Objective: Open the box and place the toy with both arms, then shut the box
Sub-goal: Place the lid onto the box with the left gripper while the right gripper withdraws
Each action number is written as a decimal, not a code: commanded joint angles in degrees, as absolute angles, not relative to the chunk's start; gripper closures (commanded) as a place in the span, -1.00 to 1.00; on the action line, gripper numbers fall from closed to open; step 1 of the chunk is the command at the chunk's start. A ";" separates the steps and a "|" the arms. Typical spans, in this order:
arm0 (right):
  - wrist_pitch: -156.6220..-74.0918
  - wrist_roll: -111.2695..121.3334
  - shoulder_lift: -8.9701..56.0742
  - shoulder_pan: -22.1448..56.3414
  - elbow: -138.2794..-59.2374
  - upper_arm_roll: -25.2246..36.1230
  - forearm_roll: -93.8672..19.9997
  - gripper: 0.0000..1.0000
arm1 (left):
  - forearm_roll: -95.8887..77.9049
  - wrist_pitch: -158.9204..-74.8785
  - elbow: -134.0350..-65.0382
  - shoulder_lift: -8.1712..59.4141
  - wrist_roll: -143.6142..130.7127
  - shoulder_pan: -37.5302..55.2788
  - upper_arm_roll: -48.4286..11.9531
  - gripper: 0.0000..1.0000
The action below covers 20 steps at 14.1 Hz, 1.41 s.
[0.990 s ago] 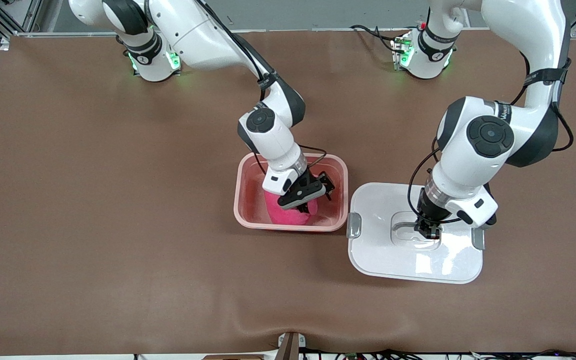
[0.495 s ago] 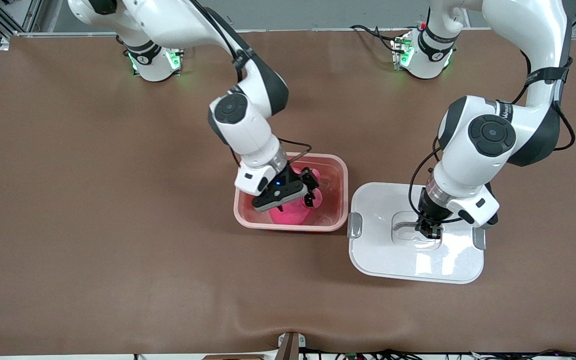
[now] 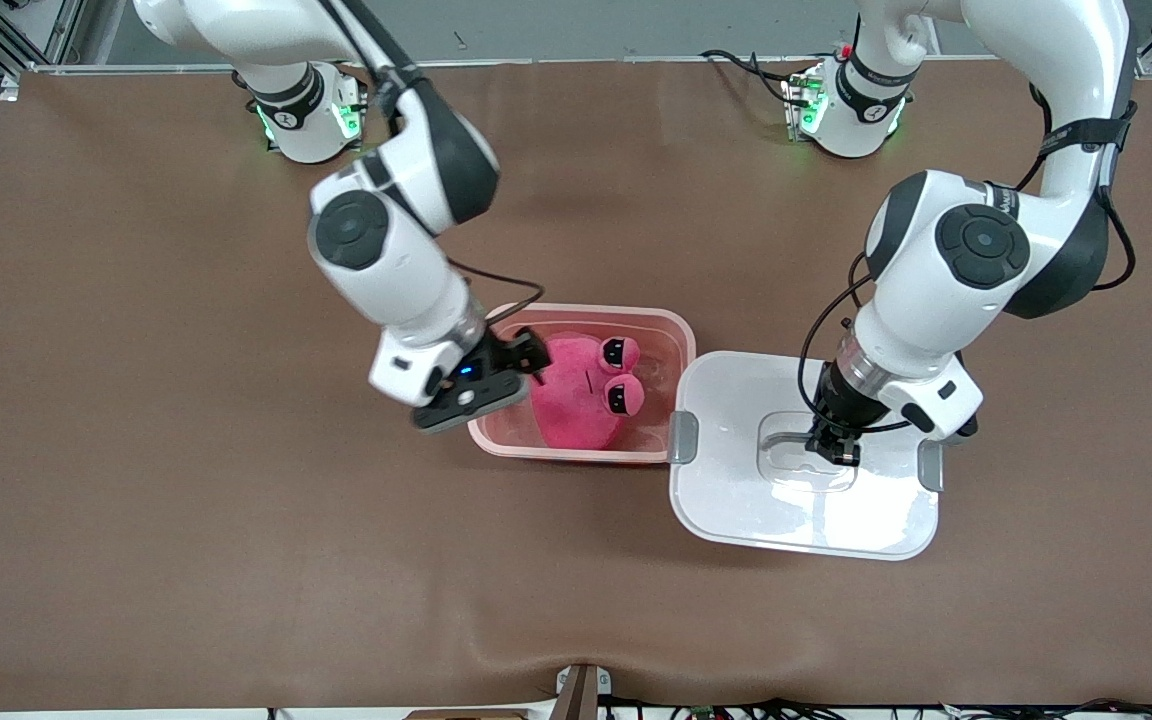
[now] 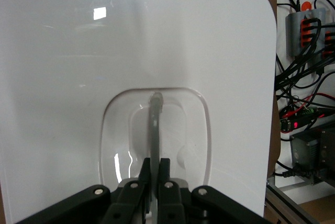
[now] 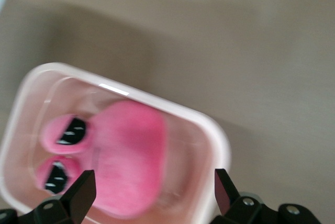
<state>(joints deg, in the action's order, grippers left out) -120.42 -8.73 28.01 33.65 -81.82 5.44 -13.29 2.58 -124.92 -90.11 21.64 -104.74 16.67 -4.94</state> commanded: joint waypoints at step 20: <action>-92.11 7.74 0.27 -0.18 -92.72 4.22 -2.55 -1.00 | 7.54 -125.86 -77.17 33.22 -123.73 36.29 -3.08 1.00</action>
